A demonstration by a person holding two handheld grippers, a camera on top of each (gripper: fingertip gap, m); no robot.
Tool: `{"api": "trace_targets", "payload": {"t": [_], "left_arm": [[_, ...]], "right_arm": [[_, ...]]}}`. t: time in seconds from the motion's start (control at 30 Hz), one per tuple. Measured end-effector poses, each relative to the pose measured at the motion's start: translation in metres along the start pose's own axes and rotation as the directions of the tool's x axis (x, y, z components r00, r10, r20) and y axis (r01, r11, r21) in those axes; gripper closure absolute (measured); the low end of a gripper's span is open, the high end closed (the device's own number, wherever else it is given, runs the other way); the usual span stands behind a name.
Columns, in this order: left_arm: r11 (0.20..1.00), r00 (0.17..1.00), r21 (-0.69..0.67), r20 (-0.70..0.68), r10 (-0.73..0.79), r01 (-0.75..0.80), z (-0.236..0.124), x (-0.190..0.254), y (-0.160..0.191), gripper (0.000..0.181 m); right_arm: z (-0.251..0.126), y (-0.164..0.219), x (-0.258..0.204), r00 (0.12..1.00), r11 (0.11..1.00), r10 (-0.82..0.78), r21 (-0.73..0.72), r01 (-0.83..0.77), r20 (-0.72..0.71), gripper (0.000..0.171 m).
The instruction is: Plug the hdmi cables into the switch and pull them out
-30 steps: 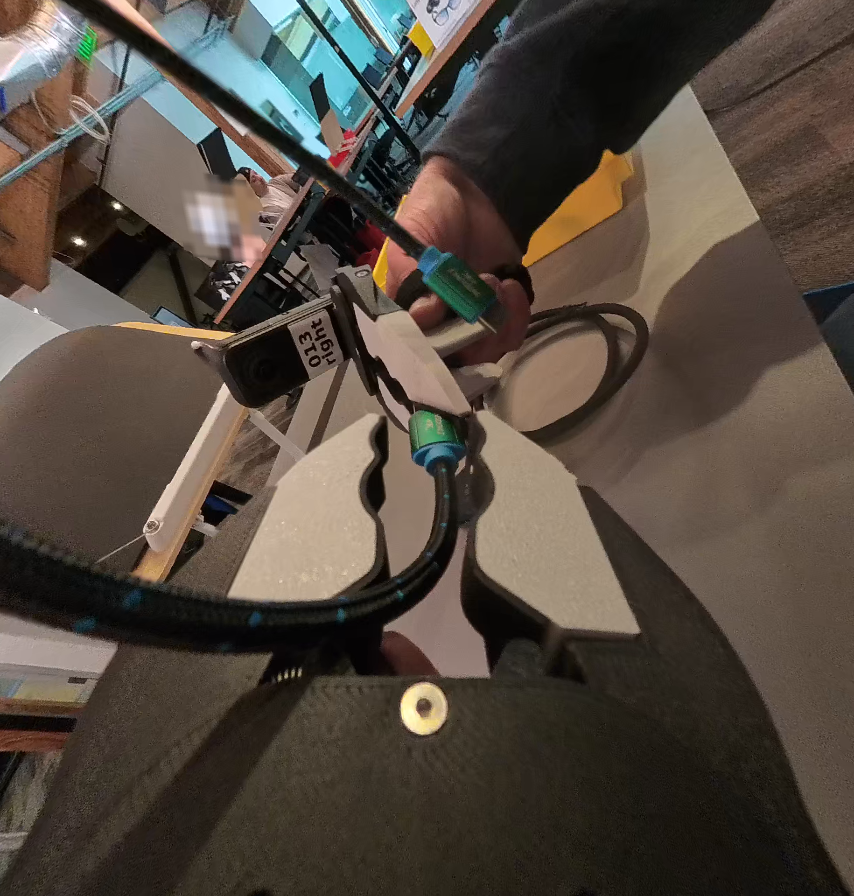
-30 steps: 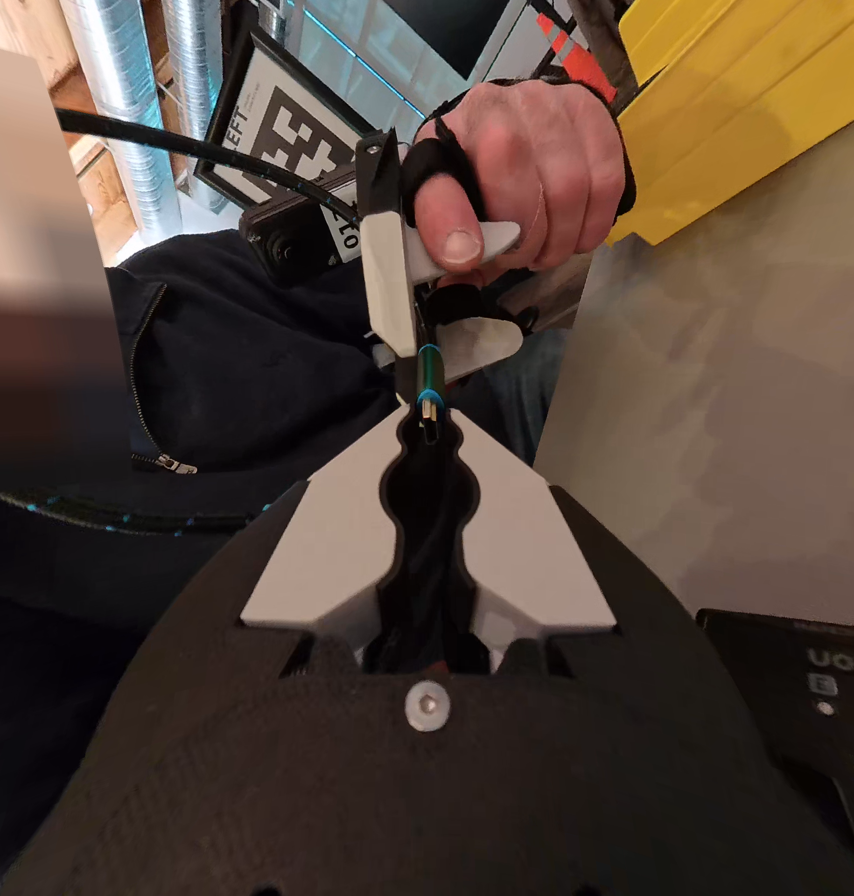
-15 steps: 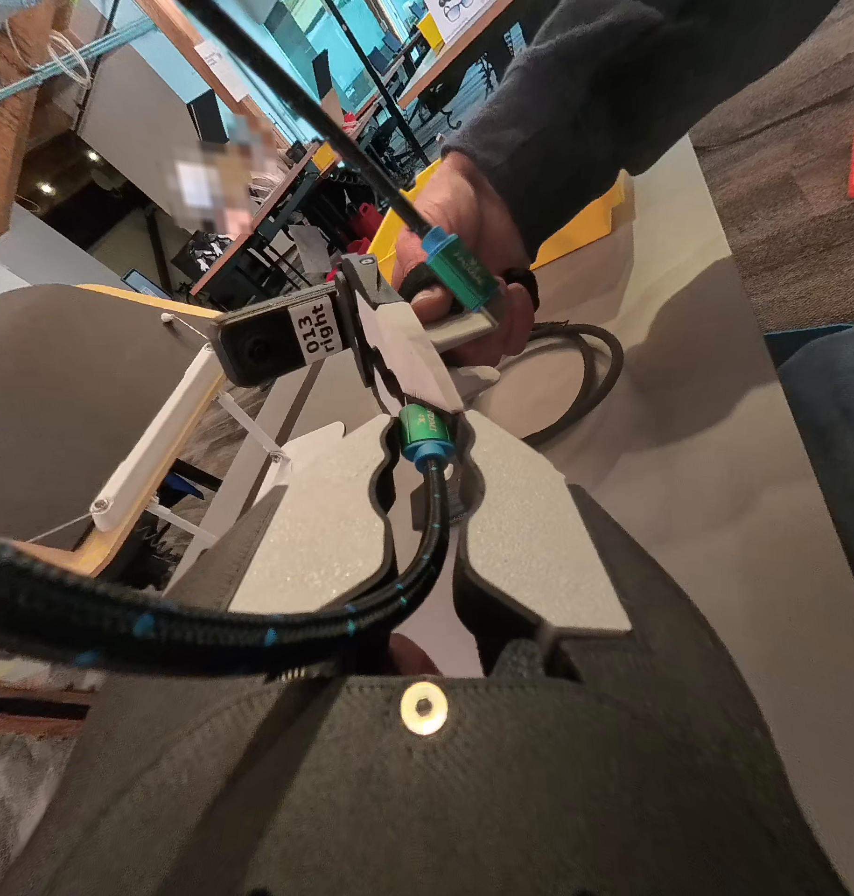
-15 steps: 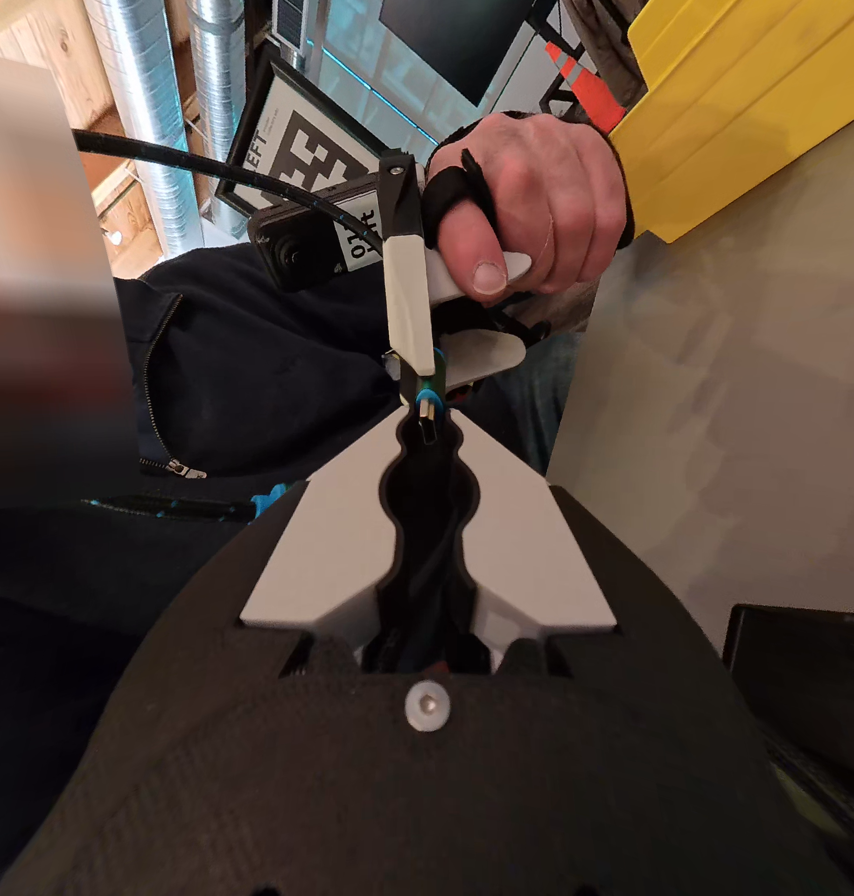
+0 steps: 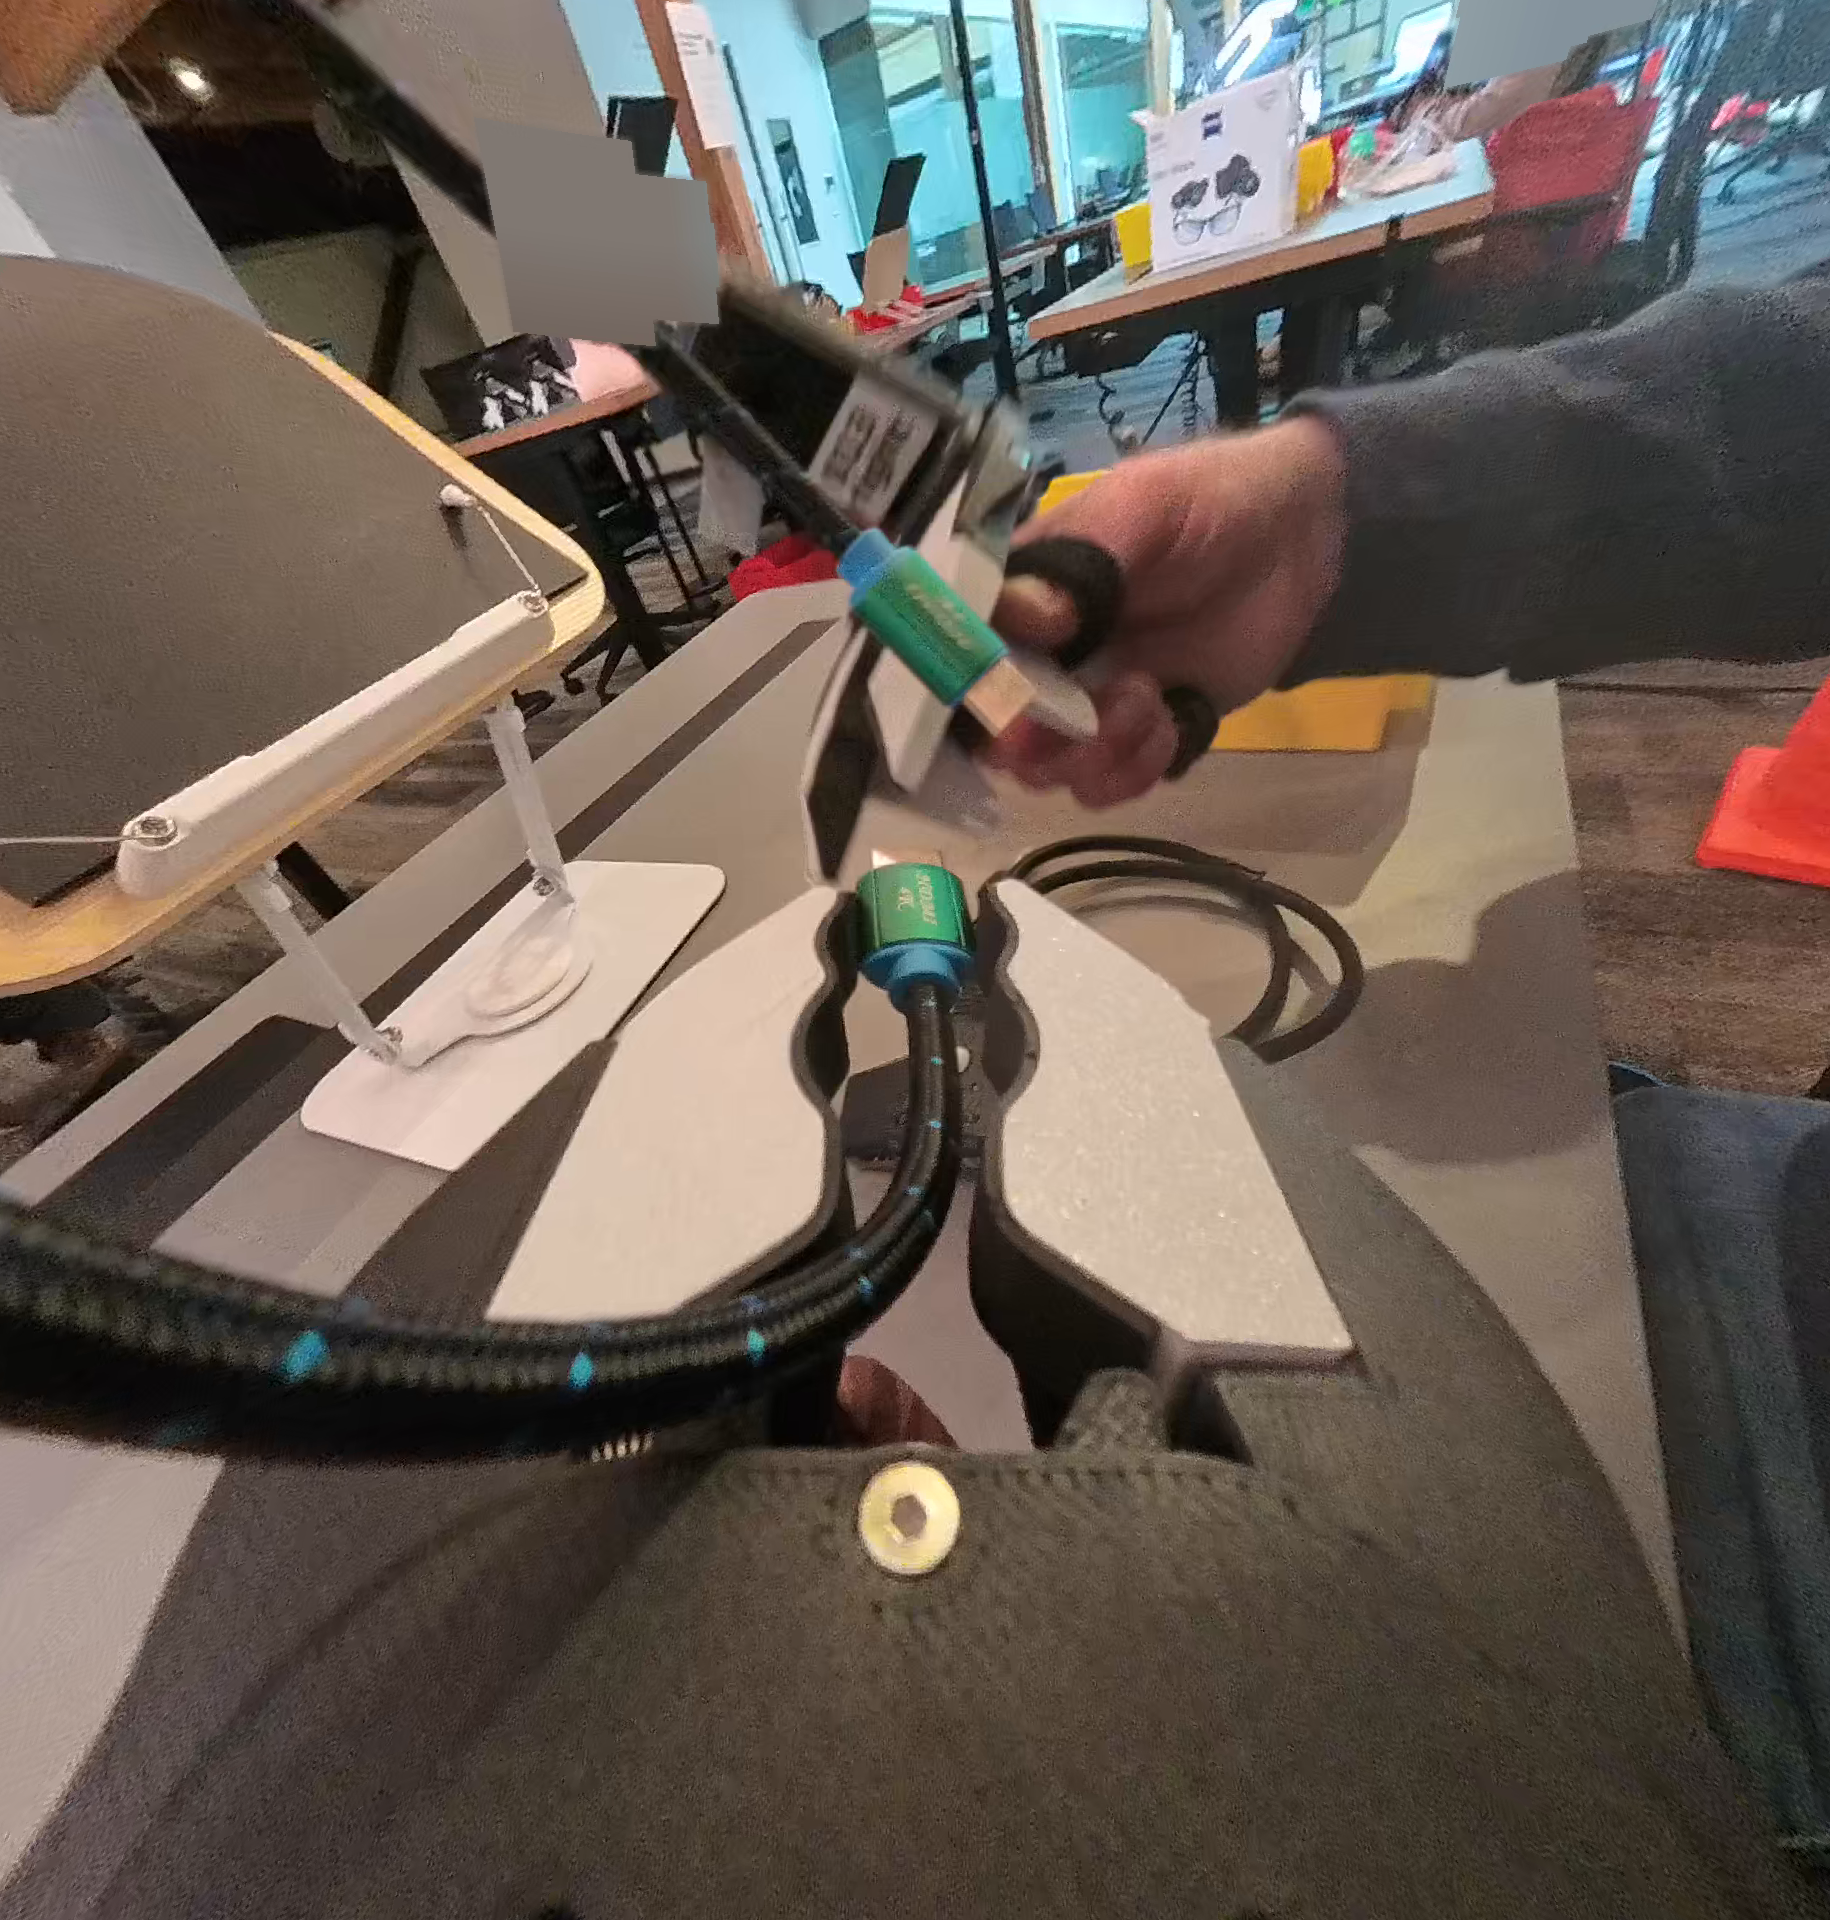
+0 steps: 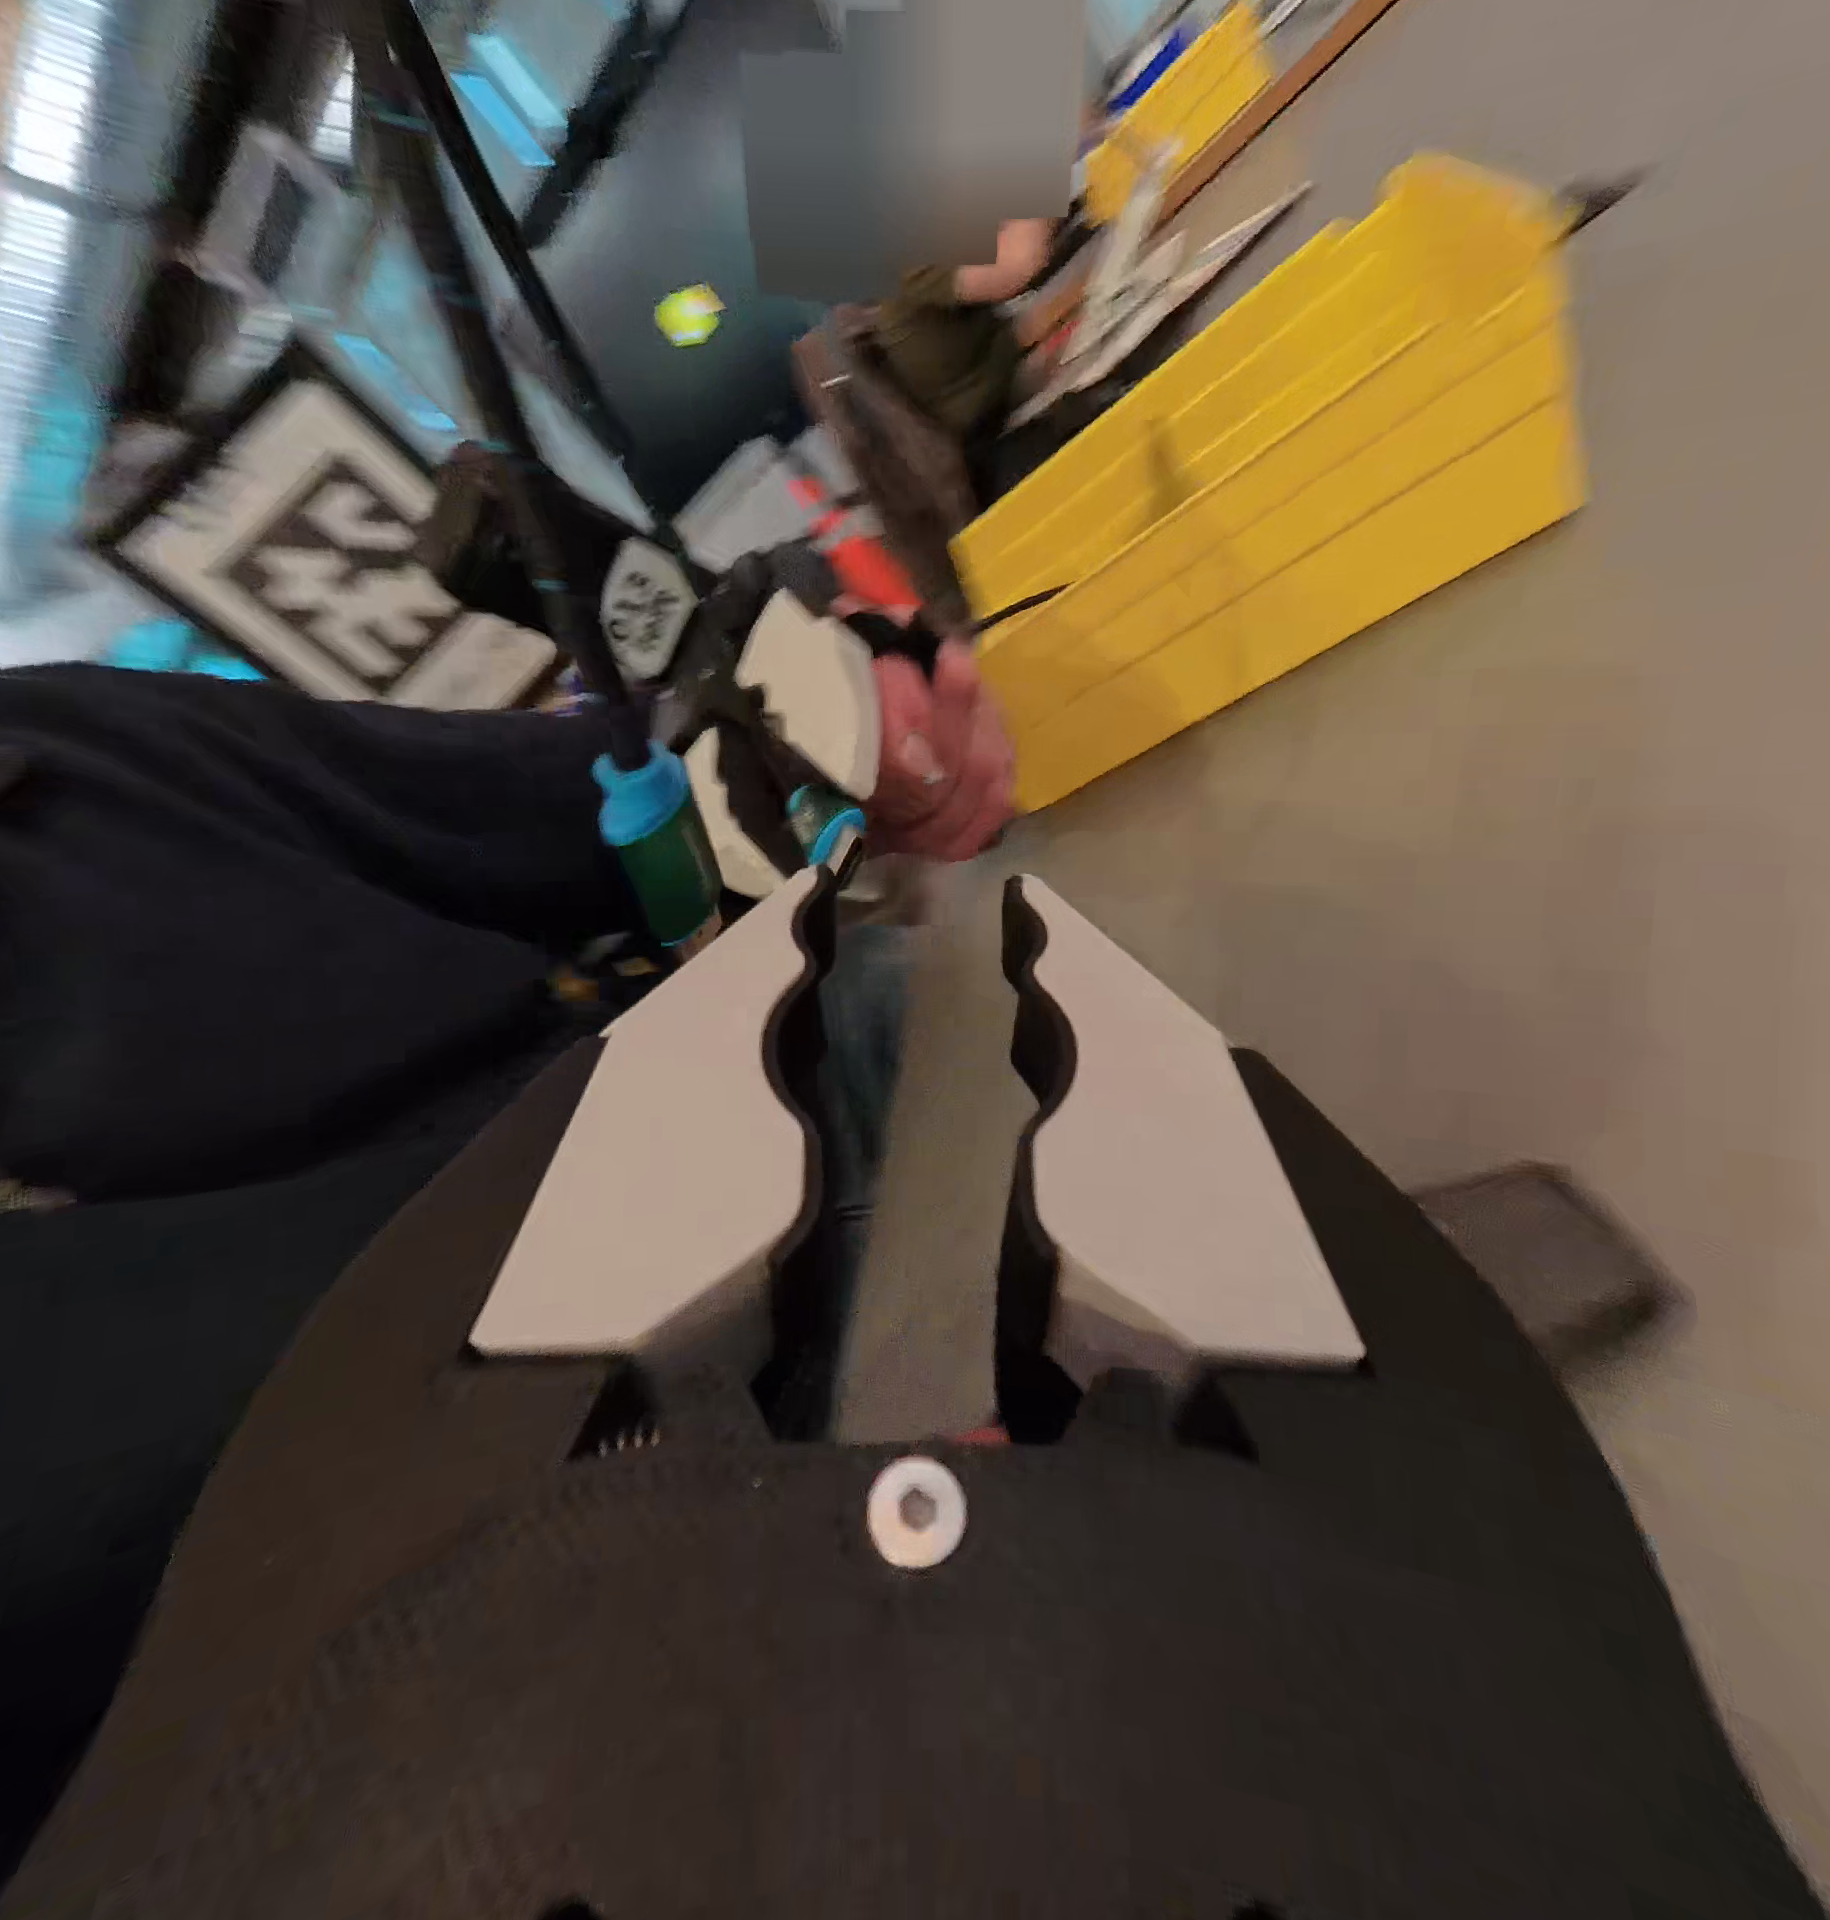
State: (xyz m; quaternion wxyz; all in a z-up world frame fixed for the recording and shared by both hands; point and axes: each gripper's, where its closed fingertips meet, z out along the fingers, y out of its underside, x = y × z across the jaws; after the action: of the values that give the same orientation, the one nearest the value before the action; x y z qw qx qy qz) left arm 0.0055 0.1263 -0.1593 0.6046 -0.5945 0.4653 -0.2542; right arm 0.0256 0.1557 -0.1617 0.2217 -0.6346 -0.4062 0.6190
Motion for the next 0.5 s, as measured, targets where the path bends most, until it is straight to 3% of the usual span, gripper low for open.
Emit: {"api": "trace_targets", "payload": {"t": [0.07, 0.13, 0.17, 0.3, 0.4, 0.43, 0.5], "left_arm": [[1.000, 1.000, -0.017, 0.013, 0.006, -0.006, 0.001, -0.003, 0.002, 0.161], [1.000, 1.000, -0.009, 0.004, -0.012, 0.012, 0.004, -0.001, 0.000, 0.161], [1.000, 1.000, -0.016, 0.005, -0.017, 0.017, 0.006, -0.001, 0.001, 0.160], [1.000, 0.999, -0.013, -0.019, -0.029, 0.028, 0.011, 0.006, -0.001, 0.161], [1.000, 0.999, -0.012, -0.039, -0.012, 0.012, 0.011, 0.013, -0.004, 0.161], [1.000, 0.999, -0.022, -0.039, -0.014, 0.013, 0.012, 0.014, -0.004, 0.160], [0.999, 0.997, -0.039, -0.072, -0.002, -0.001, 0.013, 0.021, -0.004, 0.160]], "right_arm": [[-0.020, -0.015, -0.002, 0.981, 0.991, -0.128, 0.021, 0.133, -0.142, 0.133], [-0.029, -0.026, -0.022, 0.983, 0.988, -0.137, 0.049, 0.144, -0.125, 0.124], [-0.030, -0.028, -0.028, 0.983, 0.989, -0.137, 0.048, 0.143, -0.122, 0.111], [-0.022, -0.026, -0.039, 0.983, 0.990, -0.142, 0.002, 0.143, -0.112, 0.109], [-0.013, -0.030, -0.041, 0.986, 0.988, -0.151, 0.004, 0.152, -0.075, 0.157], [-0.012, -0.035, -0.041, 0.983, 0.986, -0.165, 0.005, 0.166, -0.084, 0.166], [-0.010, -0.036, -0.032, 0.952, 0.966, -0.250, -0.113, 0.232, -0.178, 0.167]]}}
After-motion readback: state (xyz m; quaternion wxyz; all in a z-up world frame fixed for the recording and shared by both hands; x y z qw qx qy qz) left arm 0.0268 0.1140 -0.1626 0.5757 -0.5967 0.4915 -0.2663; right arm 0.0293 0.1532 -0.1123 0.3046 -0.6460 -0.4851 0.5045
